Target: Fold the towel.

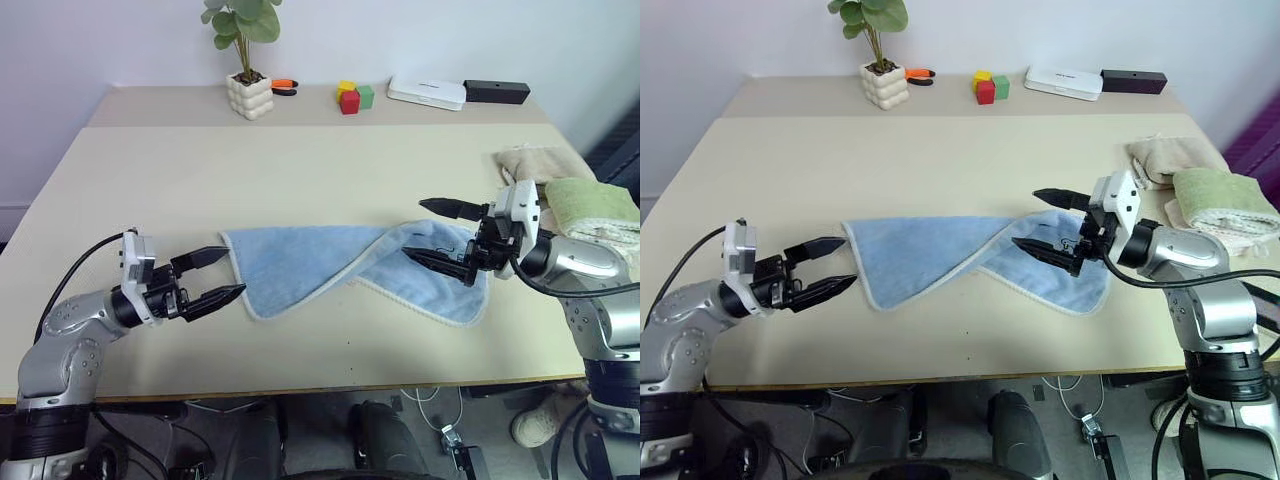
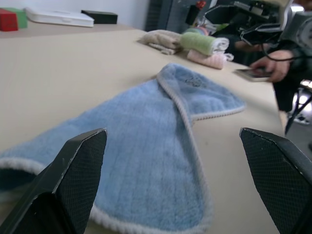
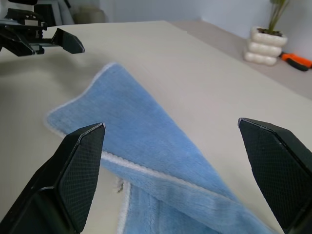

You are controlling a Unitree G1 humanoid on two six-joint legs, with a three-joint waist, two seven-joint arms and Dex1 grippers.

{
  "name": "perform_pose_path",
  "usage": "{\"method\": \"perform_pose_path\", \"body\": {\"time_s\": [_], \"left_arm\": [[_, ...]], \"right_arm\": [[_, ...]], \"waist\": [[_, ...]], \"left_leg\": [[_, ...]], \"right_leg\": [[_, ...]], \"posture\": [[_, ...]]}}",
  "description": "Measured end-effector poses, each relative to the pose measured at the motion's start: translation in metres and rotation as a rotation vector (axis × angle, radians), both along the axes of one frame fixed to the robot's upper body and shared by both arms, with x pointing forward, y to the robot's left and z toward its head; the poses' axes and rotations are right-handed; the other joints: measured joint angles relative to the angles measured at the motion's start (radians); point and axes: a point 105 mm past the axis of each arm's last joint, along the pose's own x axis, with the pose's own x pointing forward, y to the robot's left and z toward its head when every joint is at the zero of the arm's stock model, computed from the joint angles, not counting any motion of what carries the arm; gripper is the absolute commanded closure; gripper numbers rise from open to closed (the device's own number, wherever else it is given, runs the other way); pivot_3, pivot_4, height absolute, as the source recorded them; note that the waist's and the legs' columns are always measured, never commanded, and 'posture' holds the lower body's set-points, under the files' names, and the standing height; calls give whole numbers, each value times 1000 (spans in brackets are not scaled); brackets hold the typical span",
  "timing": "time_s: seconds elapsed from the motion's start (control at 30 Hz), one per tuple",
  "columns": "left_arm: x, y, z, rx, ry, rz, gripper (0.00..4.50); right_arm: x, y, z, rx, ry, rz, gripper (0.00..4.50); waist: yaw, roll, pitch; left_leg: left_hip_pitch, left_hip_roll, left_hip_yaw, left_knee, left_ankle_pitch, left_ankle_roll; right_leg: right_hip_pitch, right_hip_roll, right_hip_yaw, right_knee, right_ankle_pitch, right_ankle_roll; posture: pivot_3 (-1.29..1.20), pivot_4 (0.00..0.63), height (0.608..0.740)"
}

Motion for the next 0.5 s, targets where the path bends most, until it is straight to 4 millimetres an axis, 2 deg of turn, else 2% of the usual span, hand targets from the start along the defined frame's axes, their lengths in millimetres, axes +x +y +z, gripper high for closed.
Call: {"method": "perform_pose_path", "body": {"time_s": [0.5], "left_arm": [[12,-17,15,4,-65,-79,32]], "right_arm": [[5,5,-3,30,-27,-16,0]], "waist": [[-2,0,0]], "left_leg": [[0,0,0,0,0,0]], "right_leg": [[0,0,0,0,0,1]], "posture": [[0,150,735]]}}
